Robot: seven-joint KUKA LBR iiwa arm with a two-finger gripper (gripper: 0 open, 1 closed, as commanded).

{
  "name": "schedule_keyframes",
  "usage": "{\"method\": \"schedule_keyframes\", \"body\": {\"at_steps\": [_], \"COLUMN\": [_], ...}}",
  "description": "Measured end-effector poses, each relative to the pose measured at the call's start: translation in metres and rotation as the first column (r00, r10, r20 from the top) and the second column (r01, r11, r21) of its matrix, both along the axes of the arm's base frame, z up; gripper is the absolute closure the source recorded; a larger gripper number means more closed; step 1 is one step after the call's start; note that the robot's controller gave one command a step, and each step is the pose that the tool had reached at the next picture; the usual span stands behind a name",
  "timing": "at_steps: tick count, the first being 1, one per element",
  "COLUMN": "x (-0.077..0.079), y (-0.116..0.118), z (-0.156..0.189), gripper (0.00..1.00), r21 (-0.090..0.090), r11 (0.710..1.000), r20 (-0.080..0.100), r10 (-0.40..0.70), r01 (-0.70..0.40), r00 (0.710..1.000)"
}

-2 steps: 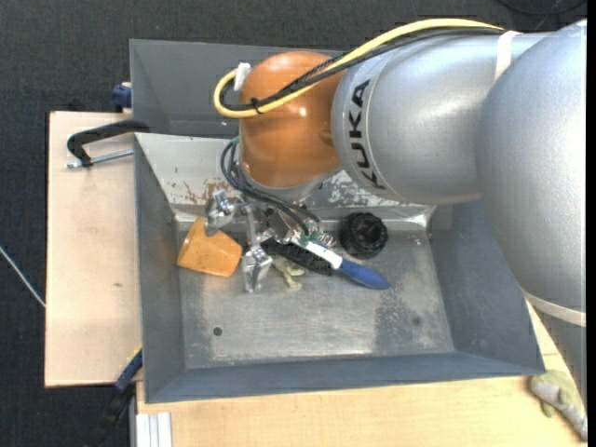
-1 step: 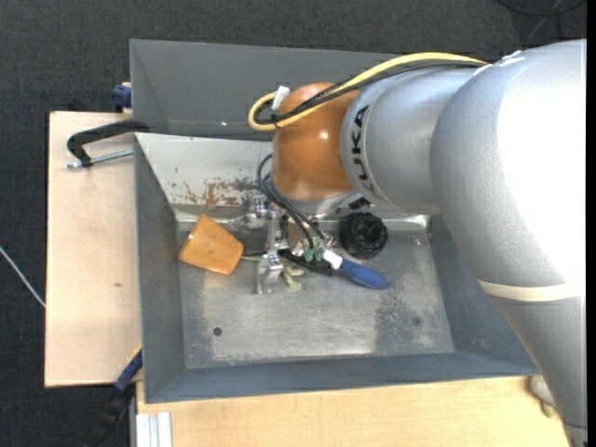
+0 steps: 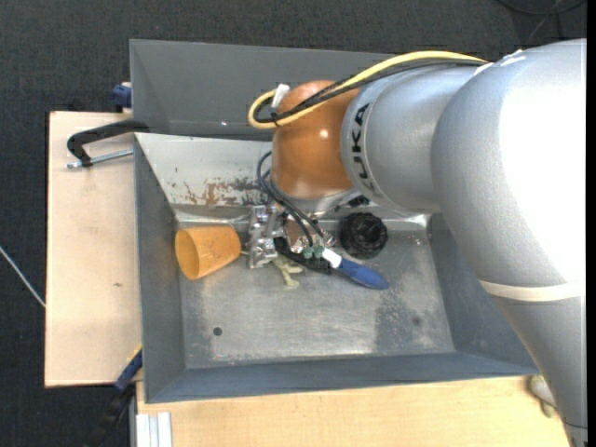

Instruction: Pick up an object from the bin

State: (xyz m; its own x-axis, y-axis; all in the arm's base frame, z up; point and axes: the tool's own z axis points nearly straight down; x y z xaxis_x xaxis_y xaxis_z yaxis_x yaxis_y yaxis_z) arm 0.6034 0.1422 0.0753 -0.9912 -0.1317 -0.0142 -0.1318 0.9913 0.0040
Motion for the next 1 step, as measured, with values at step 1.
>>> {"method": "schedule_keyframes", "body": {"at_steps": [1], "x": [-0.0039], "y": [-0.0007], "z": [-0.0029], "gripper": [0.0], "r21": [-0.004], "r11": [1.0], "r20": [-0.016], "r10": [0.001], "r01": [-0.001], "r00": [1.0]}}
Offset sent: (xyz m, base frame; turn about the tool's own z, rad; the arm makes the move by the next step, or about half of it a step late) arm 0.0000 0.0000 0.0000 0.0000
